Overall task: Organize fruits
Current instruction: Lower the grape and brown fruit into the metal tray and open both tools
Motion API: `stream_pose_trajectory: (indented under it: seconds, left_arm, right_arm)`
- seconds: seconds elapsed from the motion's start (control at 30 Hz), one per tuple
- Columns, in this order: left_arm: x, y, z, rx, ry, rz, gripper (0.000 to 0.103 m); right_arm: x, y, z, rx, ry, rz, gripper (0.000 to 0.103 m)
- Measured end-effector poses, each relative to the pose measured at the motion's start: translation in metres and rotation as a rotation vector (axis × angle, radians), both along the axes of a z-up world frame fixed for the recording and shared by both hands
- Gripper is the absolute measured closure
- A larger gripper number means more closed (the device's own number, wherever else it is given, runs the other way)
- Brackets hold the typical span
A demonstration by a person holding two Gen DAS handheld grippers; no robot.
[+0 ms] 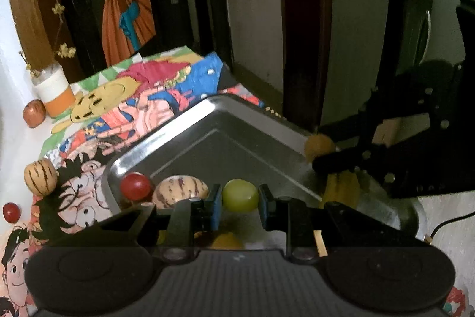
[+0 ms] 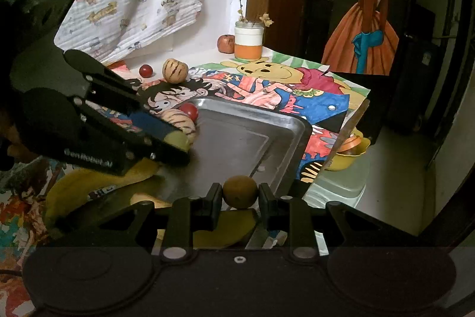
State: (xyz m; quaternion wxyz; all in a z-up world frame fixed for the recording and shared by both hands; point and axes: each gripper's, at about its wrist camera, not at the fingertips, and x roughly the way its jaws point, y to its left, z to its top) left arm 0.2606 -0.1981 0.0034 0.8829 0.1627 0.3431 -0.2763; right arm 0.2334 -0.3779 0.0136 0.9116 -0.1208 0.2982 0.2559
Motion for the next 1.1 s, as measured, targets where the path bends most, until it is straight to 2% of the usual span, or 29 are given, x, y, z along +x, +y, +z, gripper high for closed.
stream_pose_trajectory:
  seconds: [0.27,0.77,0.93,1.0,1.03,1.07,1.1]
  left_arm:
    - [0.005,-0.003,-0.008,0.033,0.051,0.024,0.075]
    - [-0.004,0.004,0.001,0.003,0.067,0.068,0.072]
    - [-0.014,0.013,0.017,-0.036,0.054,0.106,0.067]
    - [-0.020,0.020,0.025,-0.074,0.057,0.138,0.057]
    - [-0.024,0.024,0.029,-0.089,0.055,0.158,0.043]
    - [-0.029,0.028,0.033,-0.106,0.045,0.181,0.032]
    - [-0.034,0.032,0.037,-0.123,0.032,0.201,0.029]
  right_arm:
    - [0.005,-0.003,-0.001,0.007,0.016,-0.014,0.074]
    - [-0.008,-0.007,0.010,0.019,-0.008,-0.055,0.073]
    - [-0.024,-0.012,0.023,0.040,-0.031,-0.091,0.061]
    - [-0.031,-0.013,0.030,0.050,-0.044,-0.106,0.056]
    - [-0.035,-0.014,0.034,0.056,-0.050,-0.113,0.053]
    - [-0.039,-0.014,0.038,0.064,-0.056,-0.120,0.049]
    - [-0.044,-0.014,0.042,0.070,-0.062,-0.126,0.046]
